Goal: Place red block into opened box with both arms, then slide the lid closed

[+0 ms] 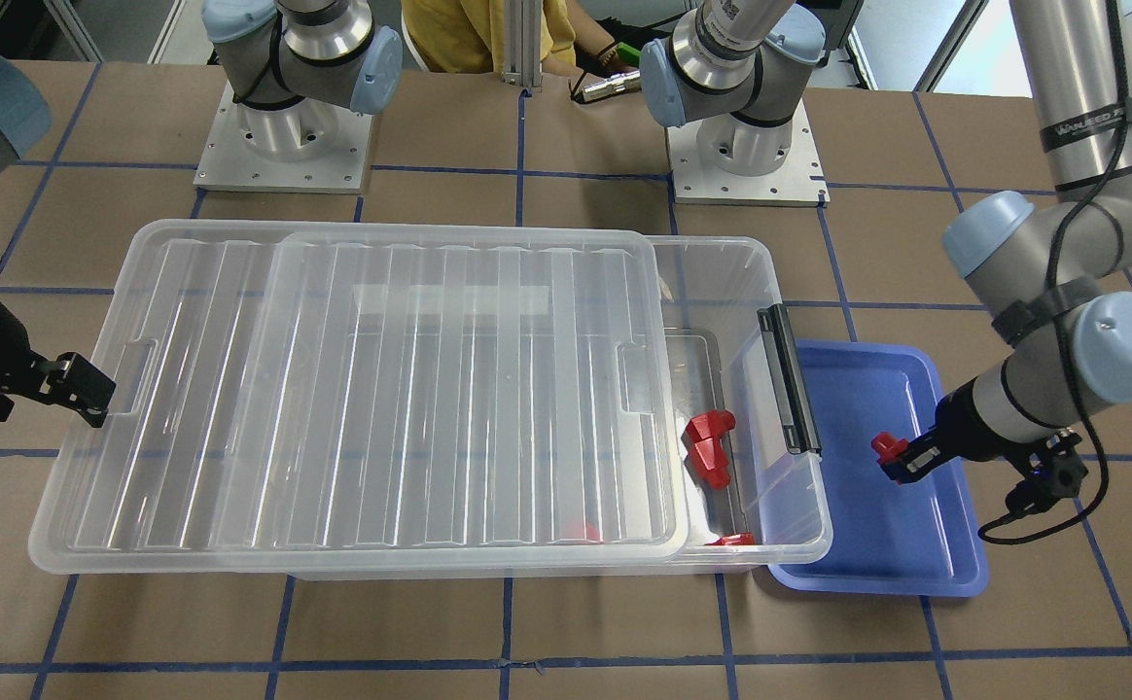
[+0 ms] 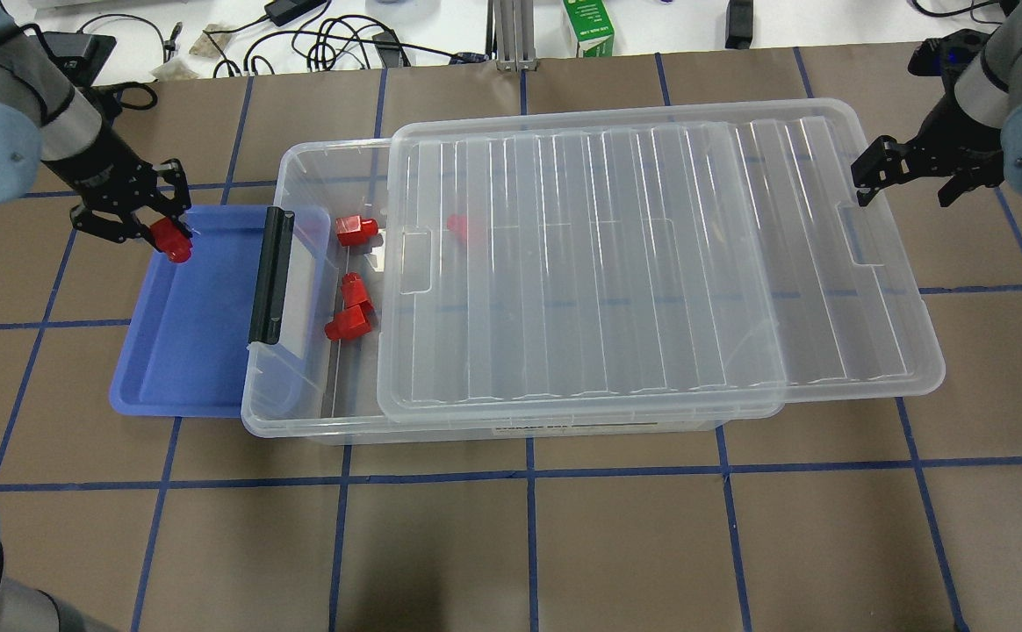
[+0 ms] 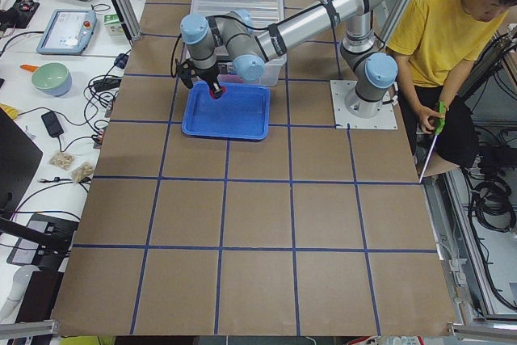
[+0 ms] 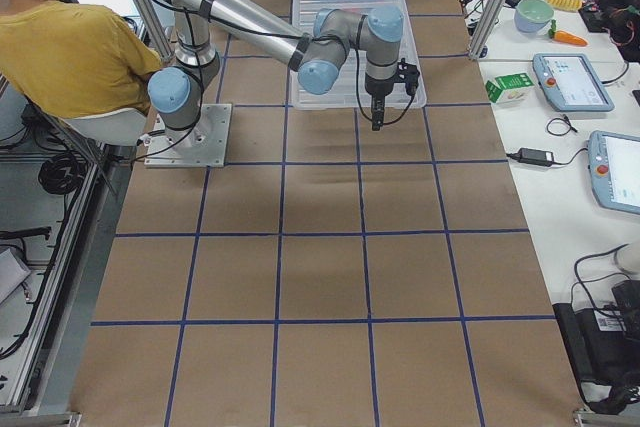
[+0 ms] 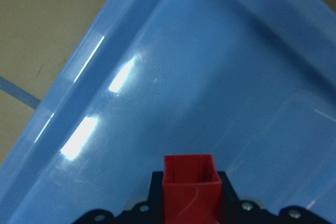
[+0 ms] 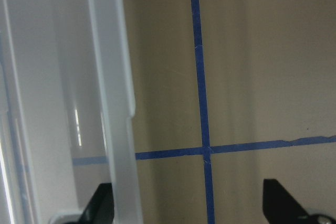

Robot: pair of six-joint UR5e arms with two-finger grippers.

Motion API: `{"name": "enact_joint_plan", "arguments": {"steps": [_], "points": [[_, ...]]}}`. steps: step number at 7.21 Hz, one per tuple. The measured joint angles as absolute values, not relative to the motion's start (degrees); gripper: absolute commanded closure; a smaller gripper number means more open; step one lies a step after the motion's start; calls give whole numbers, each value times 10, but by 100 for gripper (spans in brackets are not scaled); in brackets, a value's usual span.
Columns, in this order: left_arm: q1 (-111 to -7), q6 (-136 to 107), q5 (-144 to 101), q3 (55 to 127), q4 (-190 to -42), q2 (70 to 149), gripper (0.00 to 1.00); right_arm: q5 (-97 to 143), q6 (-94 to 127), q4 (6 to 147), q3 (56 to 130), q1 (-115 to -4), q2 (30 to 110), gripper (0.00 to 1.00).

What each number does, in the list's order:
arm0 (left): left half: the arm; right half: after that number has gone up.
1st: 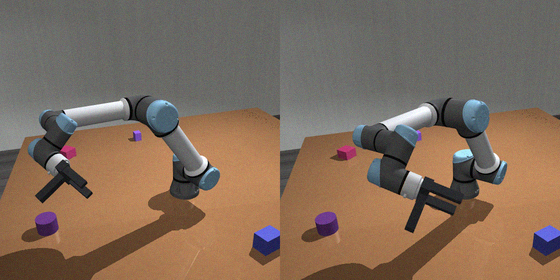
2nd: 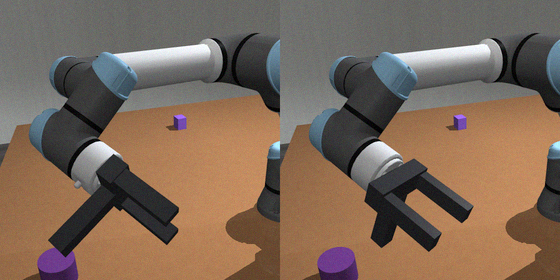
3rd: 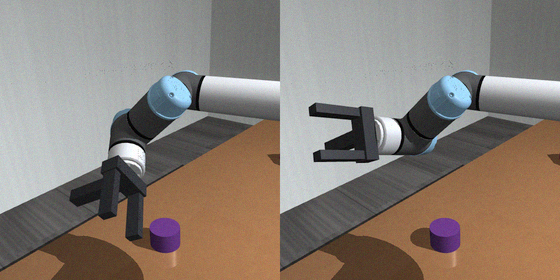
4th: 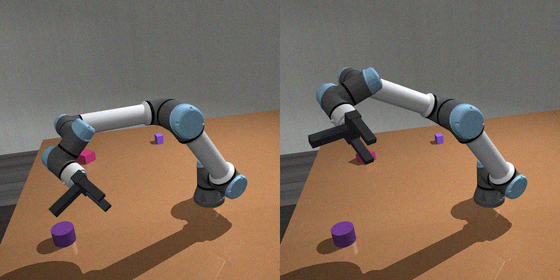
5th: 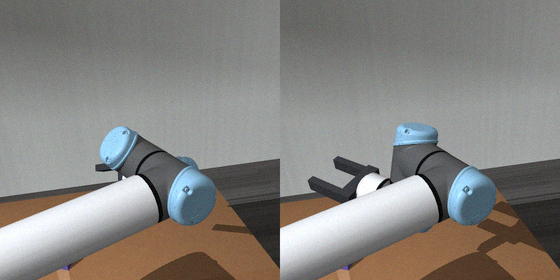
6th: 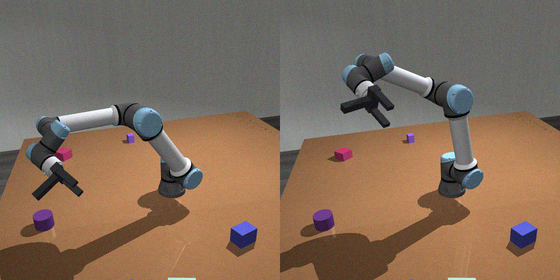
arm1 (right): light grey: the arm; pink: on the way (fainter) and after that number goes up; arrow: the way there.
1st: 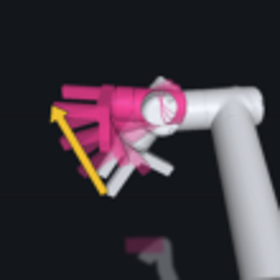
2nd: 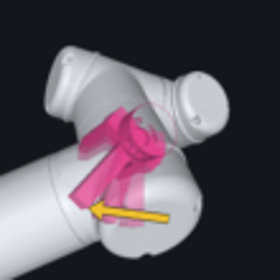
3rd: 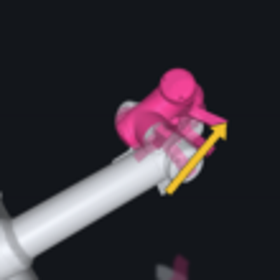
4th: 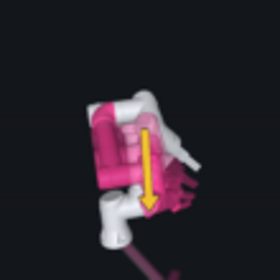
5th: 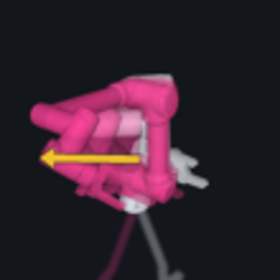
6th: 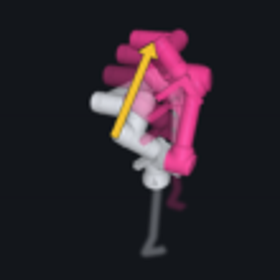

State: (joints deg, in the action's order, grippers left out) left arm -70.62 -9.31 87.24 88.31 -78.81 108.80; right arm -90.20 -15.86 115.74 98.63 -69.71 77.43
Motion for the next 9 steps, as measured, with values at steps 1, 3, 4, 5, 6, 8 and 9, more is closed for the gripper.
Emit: {"name": "enact_joint_plan", "arguments": {"steps": [1, 3, 4, 5, 6, 8, 9], "points": [[-737, -103, 866, 862, -823, 1074, 100, -903, -159, 1158, 985, -697, 774, 0], [-819, -173, 861, 850, -836, 1071, 100, -903, -163, 1158, 985, -692, 774, 0], [-852, -200, 856, 848, -834, 1074, 100, -903, -165, 1158, 984, -686, 774, 0], [-878, -214, 850, 846, -833, 1076, 100, -904, -166, 1157, 984, -679, 774, 0], [-898, -222, 845, 848, -832, 1079, 100, -903, -167, 1157, 984, -674, 775, 0], [-918, -222, 824, 860, -831, 1087, 100, -903, -169, 1157, 983, -671, 775, 0], [-920, -220, 819, 871, -831, 1090, 100, -903, -169, 1157, 983, -669, 775, 0]]}}
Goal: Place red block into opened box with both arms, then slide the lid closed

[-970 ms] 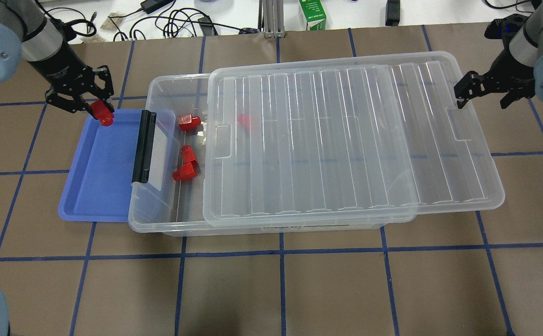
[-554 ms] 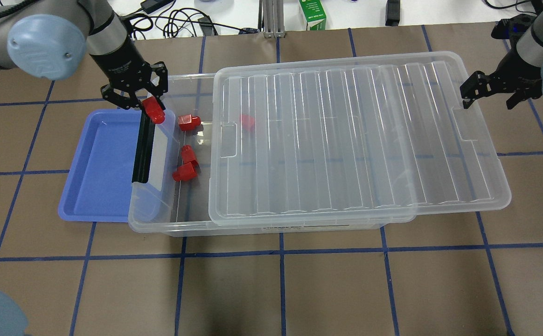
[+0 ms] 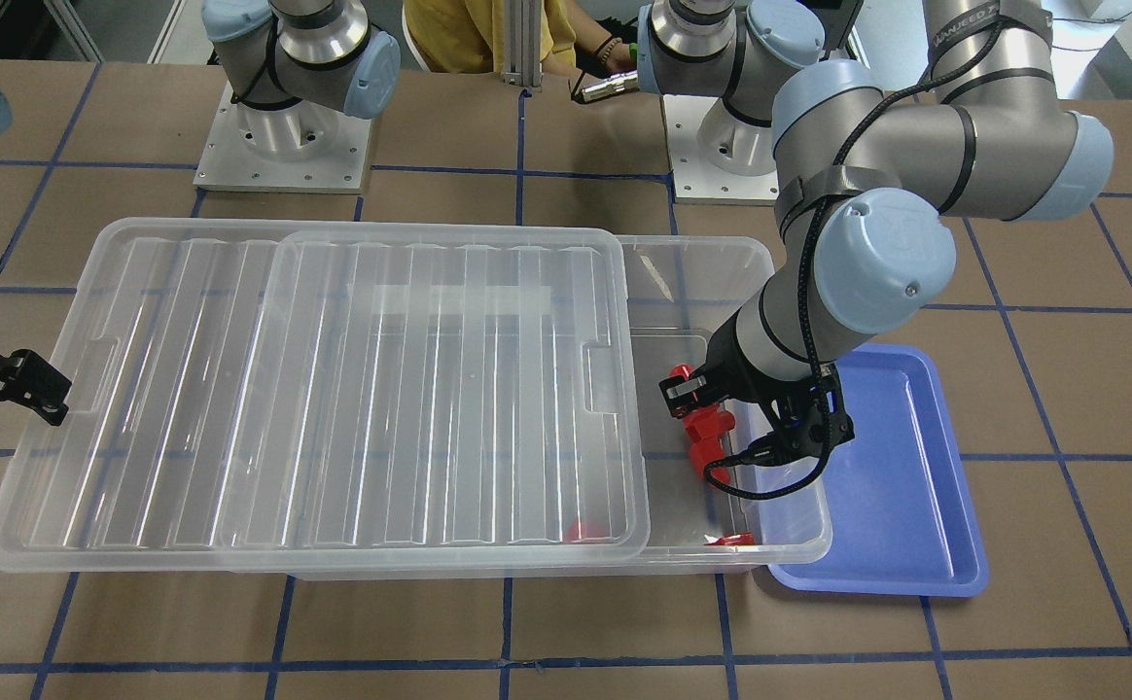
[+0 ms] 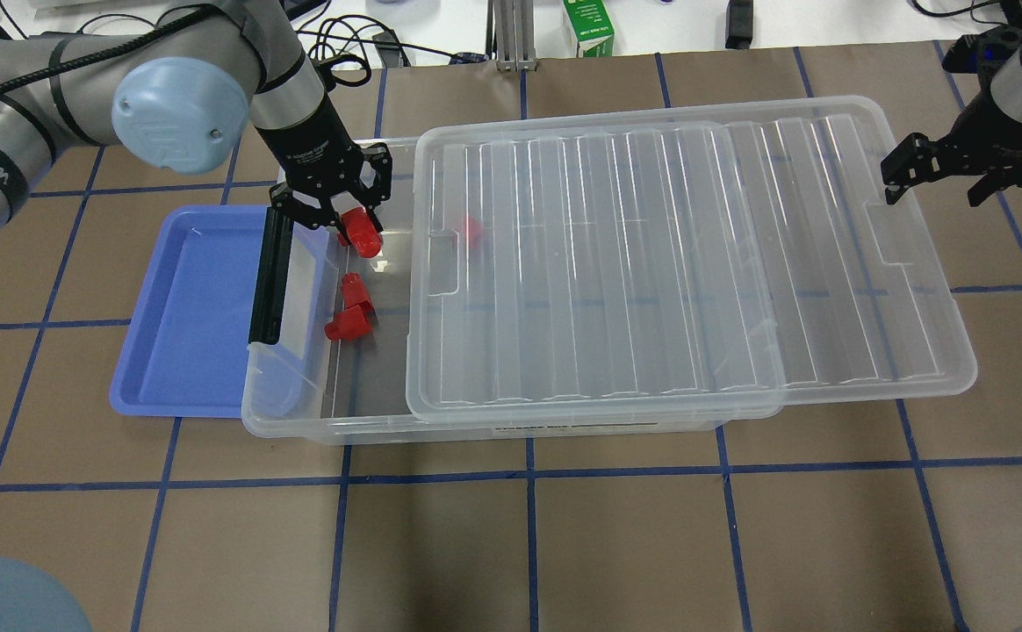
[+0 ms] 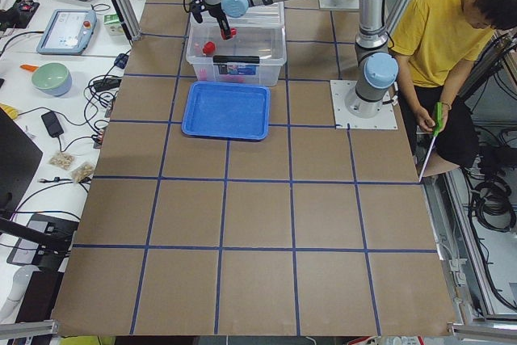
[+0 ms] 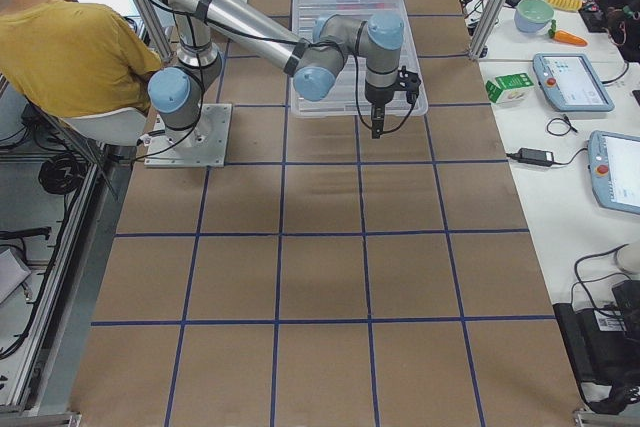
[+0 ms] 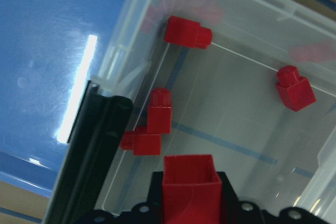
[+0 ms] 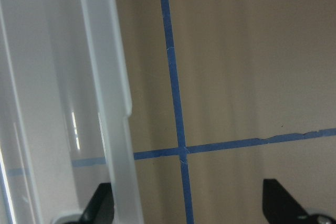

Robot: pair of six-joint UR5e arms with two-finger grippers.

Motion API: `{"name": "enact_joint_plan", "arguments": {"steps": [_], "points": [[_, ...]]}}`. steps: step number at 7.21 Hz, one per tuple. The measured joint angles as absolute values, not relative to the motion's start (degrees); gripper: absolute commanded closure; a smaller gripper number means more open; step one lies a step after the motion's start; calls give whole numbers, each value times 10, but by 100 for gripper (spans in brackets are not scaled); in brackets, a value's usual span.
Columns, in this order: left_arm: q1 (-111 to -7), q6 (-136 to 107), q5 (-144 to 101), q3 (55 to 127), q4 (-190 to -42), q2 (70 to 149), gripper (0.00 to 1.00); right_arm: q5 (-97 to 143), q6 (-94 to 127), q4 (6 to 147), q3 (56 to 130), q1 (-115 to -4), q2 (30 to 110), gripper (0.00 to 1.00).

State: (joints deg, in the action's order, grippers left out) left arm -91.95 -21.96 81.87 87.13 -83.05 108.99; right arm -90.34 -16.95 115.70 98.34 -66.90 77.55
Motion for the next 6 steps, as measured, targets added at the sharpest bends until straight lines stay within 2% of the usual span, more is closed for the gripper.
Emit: {"name": "enact_joint_plan", "arguments": {"steps": [2, 3, 4, 6], "points": [[-911, -201, 817, 904, -809, 1093, 95, -904, -170, 1157, 983, -665, 778, 0], [-905, -192, 817, 917, -791, 1093, 62, -904, -170, 1156, 983, -665, 779, 0], [-902, -187, 817, 926, -782, 1093, 58, -904, -170, 1156, 983, -665, 780, 0], [-900, -186, 817, 934, -778, 1094, 0, -900, -163, 1146, 974, -670, 791, 0]]}}
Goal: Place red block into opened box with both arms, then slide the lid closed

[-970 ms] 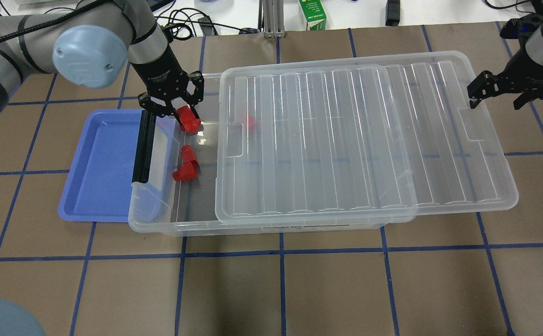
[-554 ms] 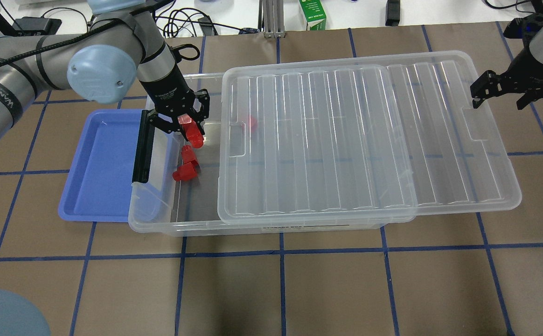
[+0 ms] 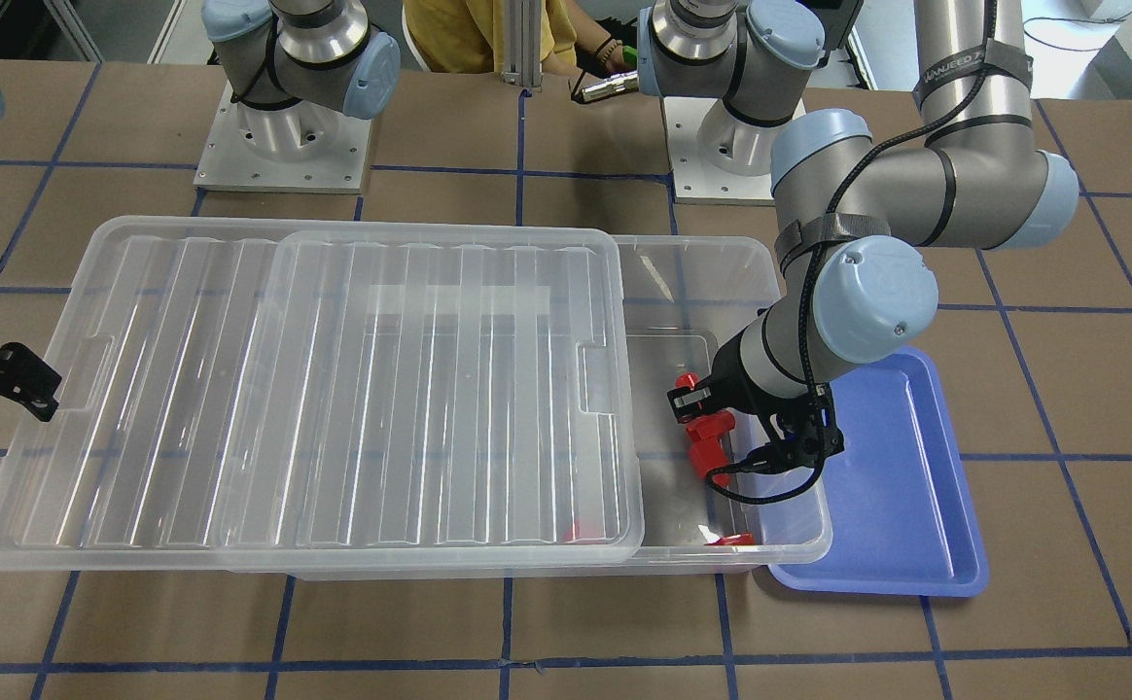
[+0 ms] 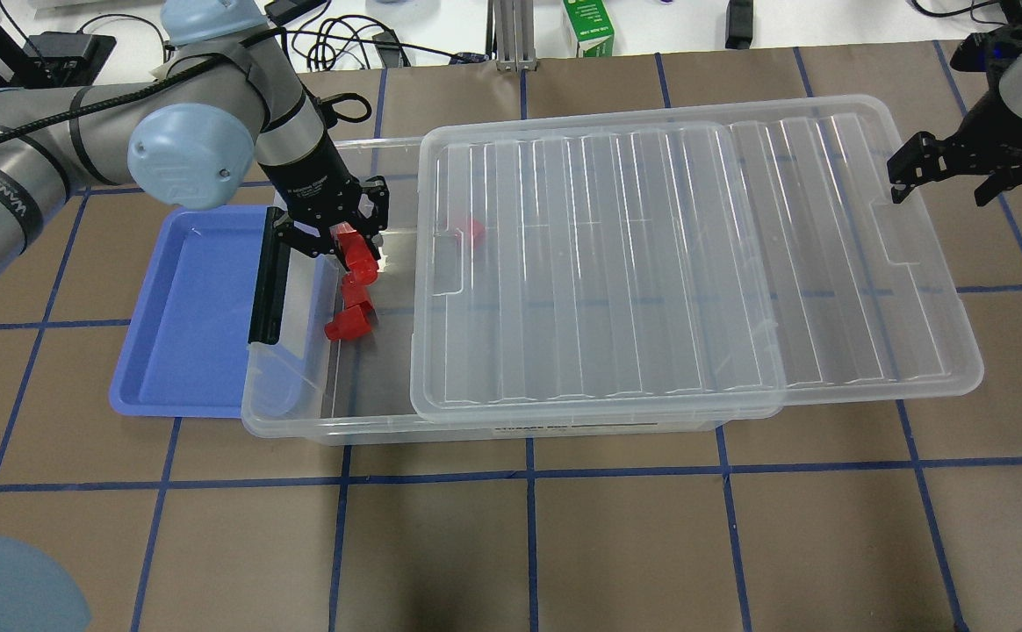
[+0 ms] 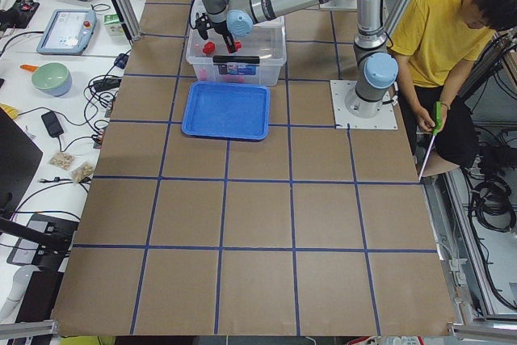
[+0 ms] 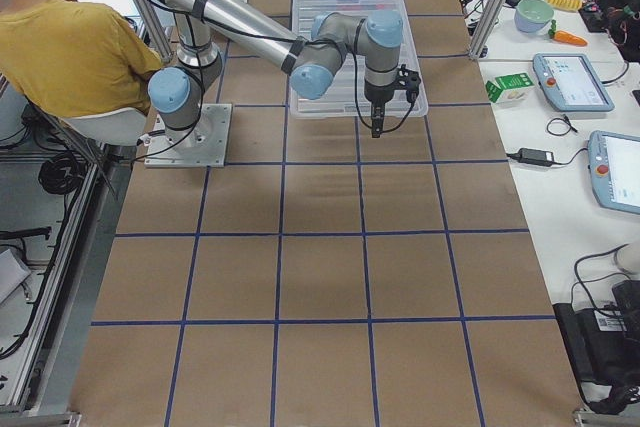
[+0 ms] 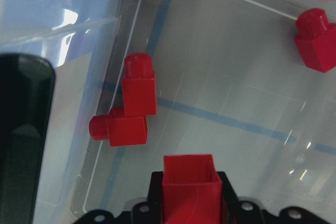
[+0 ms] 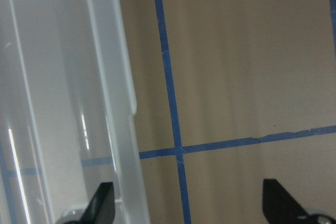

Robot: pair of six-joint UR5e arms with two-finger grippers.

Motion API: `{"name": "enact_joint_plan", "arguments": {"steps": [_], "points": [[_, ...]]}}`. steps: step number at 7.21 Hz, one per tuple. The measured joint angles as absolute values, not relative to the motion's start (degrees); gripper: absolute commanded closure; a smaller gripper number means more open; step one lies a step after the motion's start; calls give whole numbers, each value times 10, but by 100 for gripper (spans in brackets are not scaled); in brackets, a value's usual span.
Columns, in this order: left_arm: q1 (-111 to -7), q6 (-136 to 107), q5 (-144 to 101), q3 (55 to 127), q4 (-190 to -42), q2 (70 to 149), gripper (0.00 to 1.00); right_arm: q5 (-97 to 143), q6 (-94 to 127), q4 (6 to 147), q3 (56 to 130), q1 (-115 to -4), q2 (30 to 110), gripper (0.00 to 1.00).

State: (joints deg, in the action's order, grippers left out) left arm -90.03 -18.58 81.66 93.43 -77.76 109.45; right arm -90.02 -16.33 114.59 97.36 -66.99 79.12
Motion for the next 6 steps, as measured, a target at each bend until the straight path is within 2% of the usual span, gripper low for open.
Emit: {"name": "enact_joint_plan", "arguments": {"steps": [4, 6], "points": [[-896, -184, 819, 907, -780, 1062, 0, -898, -133, 941, 838, -712, 827, 0], [-897, -178, 819, 863, -823, 1015, 0, -903, -62, 869, 811, -773, 858, 0]]}}
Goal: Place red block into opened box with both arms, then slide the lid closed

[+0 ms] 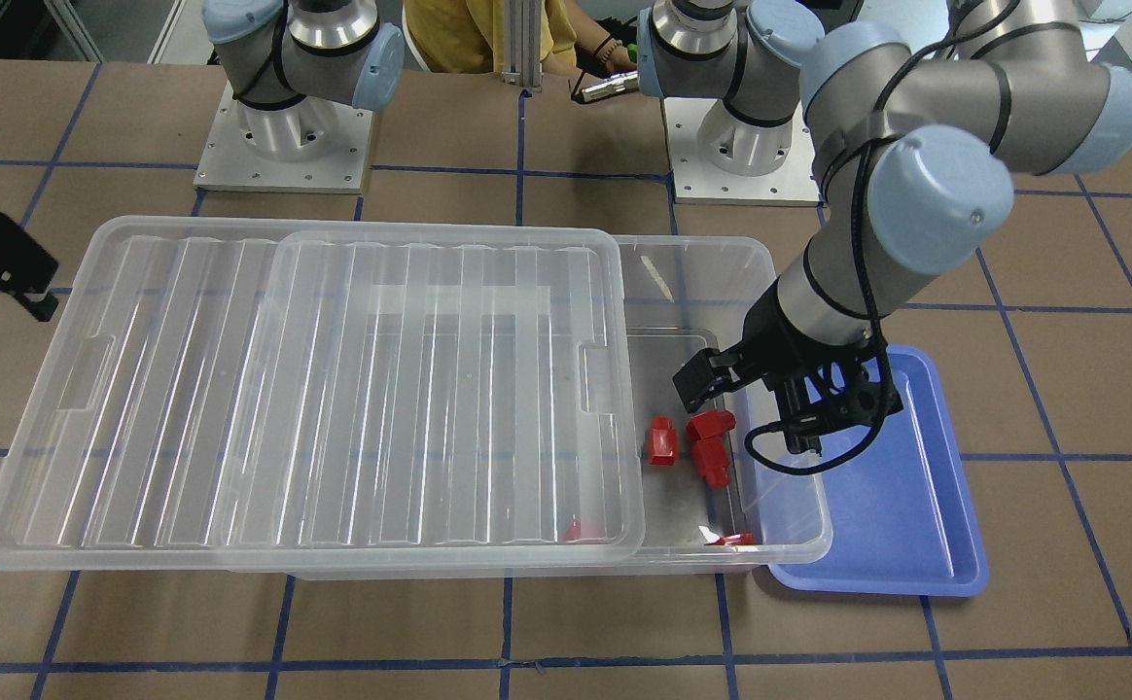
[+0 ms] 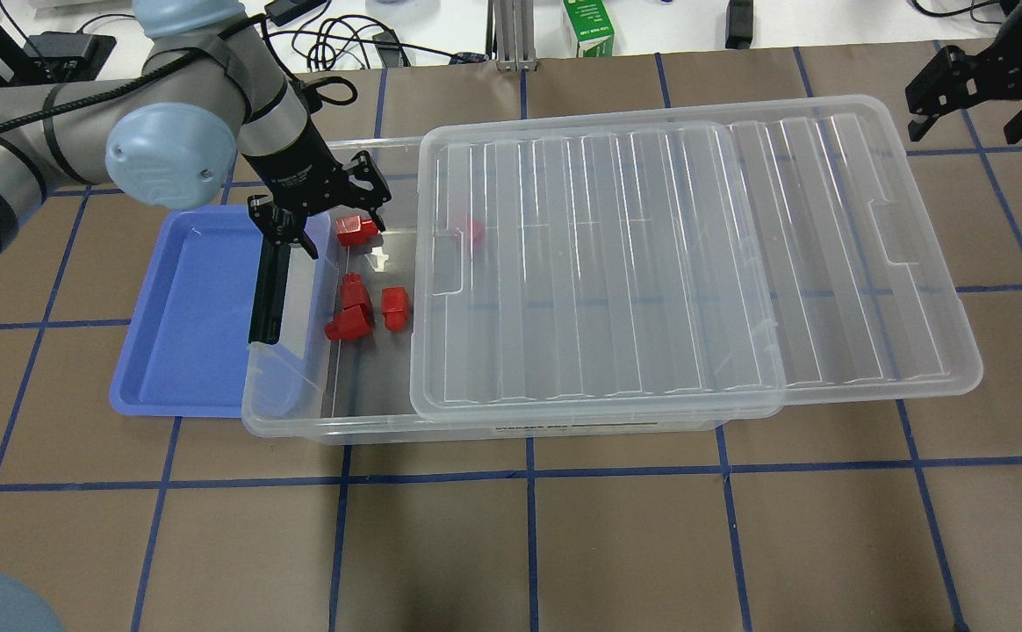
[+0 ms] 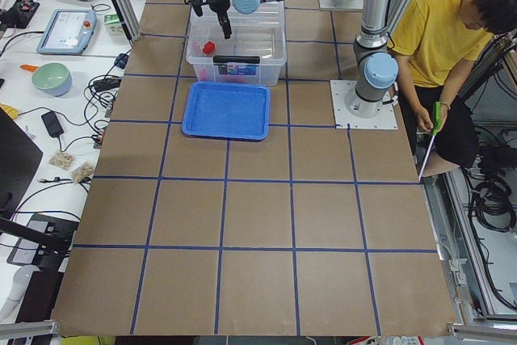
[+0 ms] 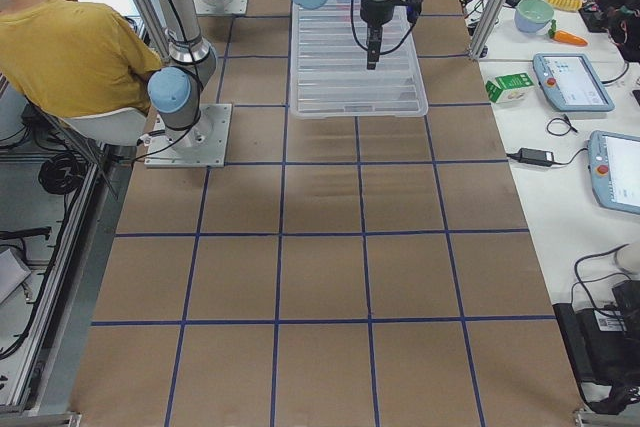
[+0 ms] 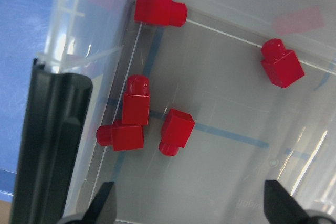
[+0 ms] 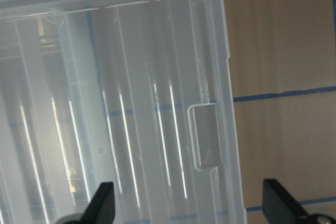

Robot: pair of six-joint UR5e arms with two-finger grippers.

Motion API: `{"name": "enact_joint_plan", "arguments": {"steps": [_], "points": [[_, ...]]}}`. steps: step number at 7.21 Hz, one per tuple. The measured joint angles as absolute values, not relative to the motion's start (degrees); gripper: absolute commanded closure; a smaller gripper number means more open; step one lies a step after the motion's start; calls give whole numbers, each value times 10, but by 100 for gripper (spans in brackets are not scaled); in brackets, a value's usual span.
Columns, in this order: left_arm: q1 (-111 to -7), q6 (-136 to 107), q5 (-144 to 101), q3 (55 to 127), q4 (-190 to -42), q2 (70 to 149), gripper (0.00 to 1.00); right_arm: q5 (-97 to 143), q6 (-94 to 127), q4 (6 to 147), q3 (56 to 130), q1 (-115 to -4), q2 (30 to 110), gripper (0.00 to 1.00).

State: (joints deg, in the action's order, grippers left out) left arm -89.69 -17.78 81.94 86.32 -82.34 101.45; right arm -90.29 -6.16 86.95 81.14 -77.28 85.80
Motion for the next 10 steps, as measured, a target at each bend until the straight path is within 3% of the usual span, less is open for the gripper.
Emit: {"name": "enact_joint_plan", "arguments": {"steps": [5, 10], "points": [[-896, -16, 921, 861, -891, 911, 0, -920, 52, 847, 802, -871, 863, 0], [-894, -5, 923, 868, -879, 910, 0, -929, -139, 860, 775, -691, 806, 4]]}}
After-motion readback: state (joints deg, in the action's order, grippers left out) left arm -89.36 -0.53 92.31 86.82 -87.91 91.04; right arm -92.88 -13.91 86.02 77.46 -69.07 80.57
